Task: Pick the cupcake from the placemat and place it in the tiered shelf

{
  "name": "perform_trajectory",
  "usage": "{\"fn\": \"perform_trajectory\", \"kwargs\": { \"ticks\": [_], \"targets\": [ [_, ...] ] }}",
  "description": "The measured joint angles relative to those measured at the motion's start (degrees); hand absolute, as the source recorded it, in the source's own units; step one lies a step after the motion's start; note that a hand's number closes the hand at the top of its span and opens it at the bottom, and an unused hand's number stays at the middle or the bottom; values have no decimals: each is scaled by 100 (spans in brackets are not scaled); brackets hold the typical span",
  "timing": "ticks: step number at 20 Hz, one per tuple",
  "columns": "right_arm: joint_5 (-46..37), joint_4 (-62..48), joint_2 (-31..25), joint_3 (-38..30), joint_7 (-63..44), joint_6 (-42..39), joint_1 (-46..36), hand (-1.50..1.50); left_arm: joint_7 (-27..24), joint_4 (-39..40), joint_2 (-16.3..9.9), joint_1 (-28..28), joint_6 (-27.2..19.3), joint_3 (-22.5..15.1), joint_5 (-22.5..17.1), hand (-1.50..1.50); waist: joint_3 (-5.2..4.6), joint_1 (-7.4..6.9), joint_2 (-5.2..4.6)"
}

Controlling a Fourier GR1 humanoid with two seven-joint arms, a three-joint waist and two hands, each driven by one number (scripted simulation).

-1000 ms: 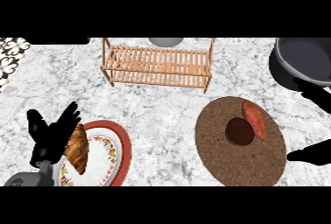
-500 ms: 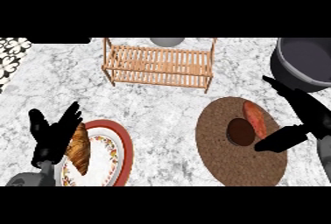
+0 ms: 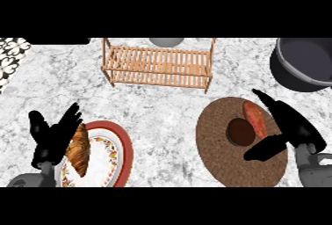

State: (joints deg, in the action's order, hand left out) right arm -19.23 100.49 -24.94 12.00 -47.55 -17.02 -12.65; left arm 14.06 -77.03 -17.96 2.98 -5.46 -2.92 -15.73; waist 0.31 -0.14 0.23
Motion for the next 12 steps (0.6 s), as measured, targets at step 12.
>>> {"fn": "perform_trajectory", "kwargs": {
  "ticks": [12],
  "targets": [
    [-1027,-362,615,-6,238,6,129,-150,175,-76,255,-19,129,241,303,0,-6,1,-7]
  ]
}}
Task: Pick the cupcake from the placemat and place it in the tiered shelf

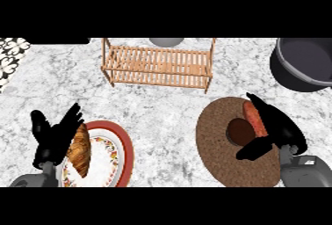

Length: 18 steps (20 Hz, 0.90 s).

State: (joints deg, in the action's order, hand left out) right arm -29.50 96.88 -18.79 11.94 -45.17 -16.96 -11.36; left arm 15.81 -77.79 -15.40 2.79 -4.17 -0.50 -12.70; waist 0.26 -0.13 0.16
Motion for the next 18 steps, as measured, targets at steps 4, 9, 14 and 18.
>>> {"fn": "perform_trajectory", "kwargs": {
  "ticks": [4,9,14,18],
  "targets": [
    [-411,-160,164,78,120,138,131,-150,-67,-26,50,-71,105,75,70,0,-3,1,1],
    [-843,-613,271,34,386,329,121,-150,47,8,145,19,109,118,185,0,-7,-2,-4],
    [-1151,-1094,430,-103,748,545,-26,-150,135,-132,204,-77,182,208,227,0,-14,-6,-9],
    [-1361,-1626,627,-190,1201,901,-130,-150,61,-12,287,-42,267,255,294,0,-21,-4,-7]
  ]
}}
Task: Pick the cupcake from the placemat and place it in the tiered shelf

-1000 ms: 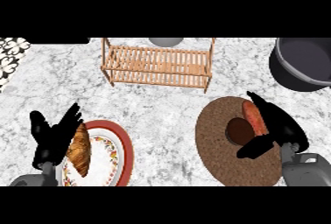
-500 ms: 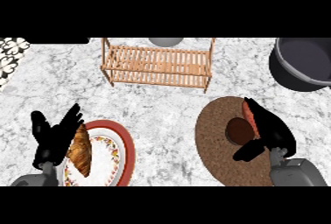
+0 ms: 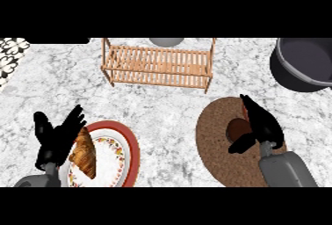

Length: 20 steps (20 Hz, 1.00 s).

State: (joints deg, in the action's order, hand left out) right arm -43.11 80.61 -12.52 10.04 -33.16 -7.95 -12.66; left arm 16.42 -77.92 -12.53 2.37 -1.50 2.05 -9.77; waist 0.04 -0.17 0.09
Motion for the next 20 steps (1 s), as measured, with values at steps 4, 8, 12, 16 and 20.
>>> {"fn": "perform_trajectory", "kwargs": {
  "ticks": [4,8,12,16,20],
  "targets": [
    [-78,-334,54,-186,416,135,-79,-150,-21,91,69,93,-2,86,99,0,-12,5,14],
    [-181,-521,84,-58,595,-64,-199,150,62,77,47,131,85,147,85,0,-42,-2,33],
    [-324,-593,-76,236,1002,-351,-197,150,47,26,77,50,91,126,117,0,-81,-16,70],
    [-274,-434,28,246,1189,-363,-134,150,11,44,93,16,112,156,137,0,-82,5,78],
    [-370,-158,302,454,1318,-145,83,150,-86,92,132,25,121,159,192,0,-63,14,80]
  ]
}}
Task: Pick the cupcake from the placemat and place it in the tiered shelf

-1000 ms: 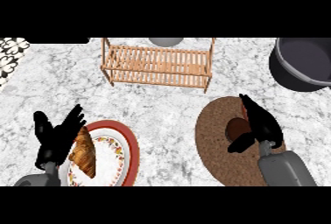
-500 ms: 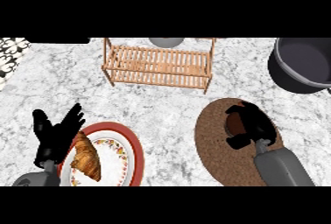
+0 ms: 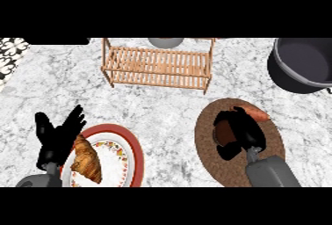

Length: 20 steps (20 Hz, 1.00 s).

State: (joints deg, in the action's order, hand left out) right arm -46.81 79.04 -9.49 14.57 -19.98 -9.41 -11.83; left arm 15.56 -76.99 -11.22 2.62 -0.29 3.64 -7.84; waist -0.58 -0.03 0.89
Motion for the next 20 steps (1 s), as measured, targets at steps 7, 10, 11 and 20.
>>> {"fn": "perform_trajectory", "kwargs": {
  "ticks": [7,10,11,20],
  "targets": [
    [476,-171,771,1754,-1829,821,-971,150,86,85,96,282,86,-183,51,0,52,-396,-115],
    [760,1,863,2364,-2613,1410,-1552,150,111,139,109,346,111,-222,69,0,56,-482,-112],
    [775,49,882,2550,-2862,1622,-1776,150,125,150,101,362,121,-230,77,0,56,-493,-108],
    [460,539,885,2988,-4414,2269,-4097,150,60,211,108,301,72,-206,132,0,48,-397,-20]
  ]
}}
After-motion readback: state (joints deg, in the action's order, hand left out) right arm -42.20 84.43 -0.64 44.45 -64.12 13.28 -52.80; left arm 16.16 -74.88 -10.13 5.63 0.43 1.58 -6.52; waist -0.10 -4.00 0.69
